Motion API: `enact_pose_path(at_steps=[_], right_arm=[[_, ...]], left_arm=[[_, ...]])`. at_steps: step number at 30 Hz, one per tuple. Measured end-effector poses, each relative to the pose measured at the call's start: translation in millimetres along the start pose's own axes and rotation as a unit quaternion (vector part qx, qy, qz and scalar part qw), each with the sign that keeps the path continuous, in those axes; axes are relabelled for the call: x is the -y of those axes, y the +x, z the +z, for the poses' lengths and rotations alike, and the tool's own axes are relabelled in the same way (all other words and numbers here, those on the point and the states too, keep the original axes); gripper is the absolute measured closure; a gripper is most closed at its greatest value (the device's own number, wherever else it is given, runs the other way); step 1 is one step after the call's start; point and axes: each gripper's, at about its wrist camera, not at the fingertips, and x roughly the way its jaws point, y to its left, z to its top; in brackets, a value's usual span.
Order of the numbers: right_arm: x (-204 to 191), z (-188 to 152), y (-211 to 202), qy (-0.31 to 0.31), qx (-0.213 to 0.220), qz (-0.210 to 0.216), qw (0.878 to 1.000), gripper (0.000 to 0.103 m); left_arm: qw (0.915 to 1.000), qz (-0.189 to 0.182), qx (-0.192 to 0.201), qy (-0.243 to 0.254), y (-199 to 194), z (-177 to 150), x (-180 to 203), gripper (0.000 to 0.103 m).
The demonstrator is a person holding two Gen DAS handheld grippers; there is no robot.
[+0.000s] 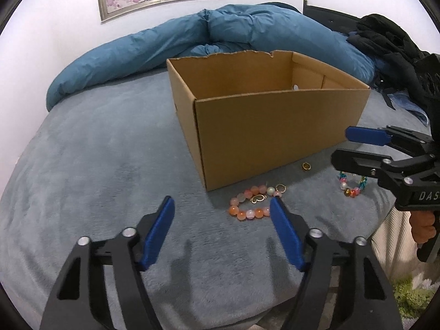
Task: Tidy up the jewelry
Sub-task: 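Withdraw the right tool from the box toward the bead bracelets, then lower the left tool onto the multicolour bead bracelet and close it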
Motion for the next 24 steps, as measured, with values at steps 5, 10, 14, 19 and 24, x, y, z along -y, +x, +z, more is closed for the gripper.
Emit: enact_pose_path(at_steps=[5,10,14,19,24], right_arm=[[-8.9,-0.7,14.2,-0.005,-0.008,0.016,1.0,0.055],[-23.3,-1.4,32.3,-0.027,-0.022,0.032,0.999,0.071],[-33.2,-2.5,44.3,-0.05,-0.033,0.037,0.998,0.079],[-37.8,-5.1,57.3,-0.064,-0.05,0.038,0.996,0.087],[-39.4,-6.3,67.8,-0.071,-0.066,0.037,0.995,0.089]], left_arm=[[0.9998,-0.017,-0.007,0.004,13.4,0.1,-1.6,0.058],[0.999,-0.037,-0.018,0.016,27.9,0.1,-2.8,0.075],[0.998,-0.051,-0.03,0.021,38.7,0.6,-4.5,0.084],[0.9967,-0.067,-0.043,0.02,48.6,1.3,-3.5,0.088],[0.9958,-0.073,-0.051,0.017,57.6,1.8,-3.0,0.088]])
